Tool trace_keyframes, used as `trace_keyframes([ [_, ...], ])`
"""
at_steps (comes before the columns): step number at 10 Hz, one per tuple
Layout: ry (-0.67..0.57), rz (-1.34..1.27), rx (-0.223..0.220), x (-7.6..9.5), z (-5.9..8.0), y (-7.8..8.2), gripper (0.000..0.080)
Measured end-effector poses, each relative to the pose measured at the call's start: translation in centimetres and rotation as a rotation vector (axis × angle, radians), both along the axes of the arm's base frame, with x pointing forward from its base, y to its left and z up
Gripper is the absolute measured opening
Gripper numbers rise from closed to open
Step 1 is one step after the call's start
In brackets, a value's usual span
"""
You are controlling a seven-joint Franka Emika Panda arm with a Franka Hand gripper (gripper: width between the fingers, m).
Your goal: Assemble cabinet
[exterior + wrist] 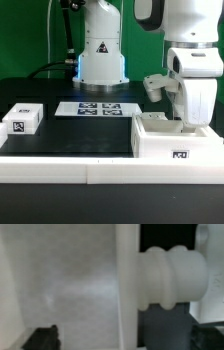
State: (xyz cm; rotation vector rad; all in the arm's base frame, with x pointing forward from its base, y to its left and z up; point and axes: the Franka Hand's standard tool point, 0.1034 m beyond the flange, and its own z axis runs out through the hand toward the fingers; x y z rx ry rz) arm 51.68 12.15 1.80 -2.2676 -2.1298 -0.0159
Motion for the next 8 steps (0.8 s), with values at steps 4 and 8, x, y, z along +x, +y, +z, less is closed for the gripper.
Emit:
trace_keyframes([
  [4,0.002,0.000,-0.001,-0.2,0.0,-0.1,0.0797],
  [8,-0.020,-0.028,-0.011,-2.1,3.3,0.4,0.0797],
])
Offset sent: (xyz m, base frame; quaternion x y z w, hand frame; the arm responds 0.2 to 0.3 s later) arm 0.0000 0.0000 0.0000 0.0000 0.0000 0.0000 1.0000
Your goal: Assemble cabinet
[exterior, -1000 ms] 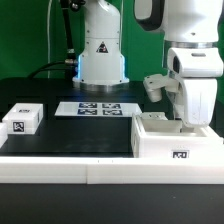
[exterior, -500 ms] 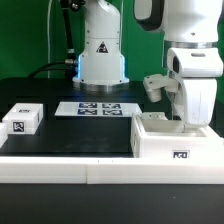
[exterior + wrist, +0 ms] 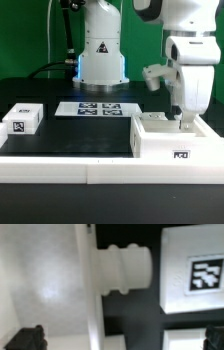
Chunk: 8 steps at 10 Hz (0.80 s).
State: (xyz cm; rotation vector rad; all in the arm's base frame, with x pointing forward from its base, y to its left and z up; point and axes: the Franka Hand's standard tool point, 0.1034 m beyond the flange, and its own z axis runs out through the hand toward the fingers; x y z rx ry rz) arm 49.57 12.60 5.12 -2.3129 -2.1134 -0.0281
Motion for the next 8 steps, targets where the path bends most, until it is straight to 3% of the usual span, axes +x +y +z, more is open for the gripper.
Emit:
trace_keyframes([
  [2,-0.018,-0.027,0.004,-1.9,1.3,1.3,0.0797],
  [3,-0.029,-0.030,0.012,-2.7,1.3,1.6,0.0797],
  [8,-0.032,-0.045,0.016,-2.7,1.0,1.4,0.0797],
])
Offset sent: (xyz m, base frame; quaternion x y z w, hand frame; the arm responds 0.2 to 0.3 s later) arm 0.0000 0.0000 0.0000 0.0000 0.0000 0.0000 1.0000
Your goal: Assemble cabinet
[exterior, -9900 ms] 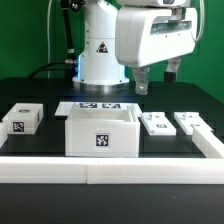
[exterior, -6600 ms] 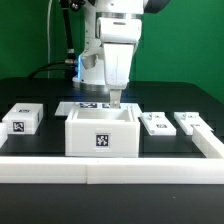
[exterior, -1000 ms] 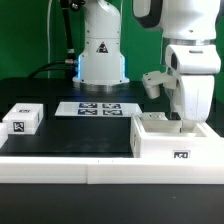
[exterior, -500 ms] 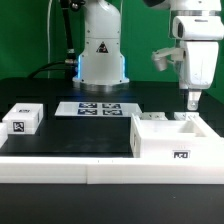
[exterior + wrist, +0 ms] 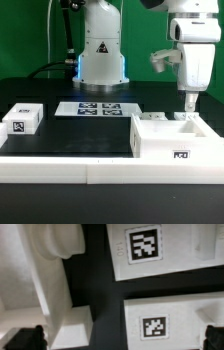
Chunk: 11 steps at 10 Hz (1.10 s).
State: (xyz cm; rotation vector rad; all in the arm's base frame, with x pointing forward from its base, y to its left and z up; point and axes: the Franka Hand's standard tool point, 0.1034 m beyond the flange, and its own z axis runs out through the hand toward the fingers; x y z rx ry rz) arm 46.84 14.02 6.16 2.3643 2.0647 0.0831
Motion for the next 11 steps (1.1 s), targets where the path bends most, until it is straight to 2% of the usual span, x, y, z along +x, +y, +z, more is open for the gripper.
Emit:
trace_keyframes([
  [3,-0.001,-0.005,0.020,-3.0,-0.5,2.1,0.0797],
  [5,-0.014,0.016,0.046,-4.3,-1.6,3.7,0.0797],
  [8,-0.014,0.011,0.078,-5.6,-4.0,4.4,0.0797],
  [11,-0.010,0.007,0.080,-5.7,-4.4,4.3,0.0797],
])
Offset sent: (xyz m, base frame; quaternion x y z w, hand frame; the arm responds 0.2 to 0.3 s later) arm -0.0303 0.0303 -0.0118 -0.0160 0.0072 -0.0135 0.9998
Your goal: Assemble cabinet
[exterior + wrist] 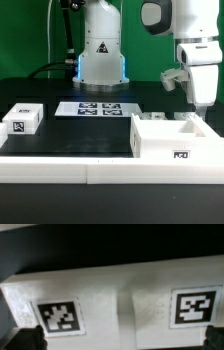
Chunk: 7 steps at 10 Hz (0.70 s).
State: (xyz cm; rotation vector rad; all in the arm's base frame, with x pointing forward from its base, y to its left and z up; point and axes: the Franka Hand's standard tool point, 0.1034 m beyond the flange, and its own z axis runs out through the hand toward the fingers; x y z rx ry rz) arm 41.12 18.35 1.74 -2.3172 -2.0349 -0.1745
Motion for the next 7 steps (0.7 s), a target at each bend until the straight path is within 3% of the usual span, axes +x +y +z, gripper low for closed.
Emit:
trace_keyframes([
  [1,0.000,0.000,0.000,0.03,0.01,0.01,0.0758],
  [2,0.000,-0.002,0.000,0.04,-0.03,-0.08,0.0621],
  [3,0.003,-0.006,-0.001,0.02,-0.15,-0.26,0.0621],
  [4,0.006,-0.008,-0.001,-0.03,-0.27,-0.35,0.0473],
  [5,0.010,-0.010,-0.002,-0.13,-0.48,-0.48,0.0473],
  [7,0.015,-0.014,-0.002,-0.21,-0.69,-0.66,0.0110],
])
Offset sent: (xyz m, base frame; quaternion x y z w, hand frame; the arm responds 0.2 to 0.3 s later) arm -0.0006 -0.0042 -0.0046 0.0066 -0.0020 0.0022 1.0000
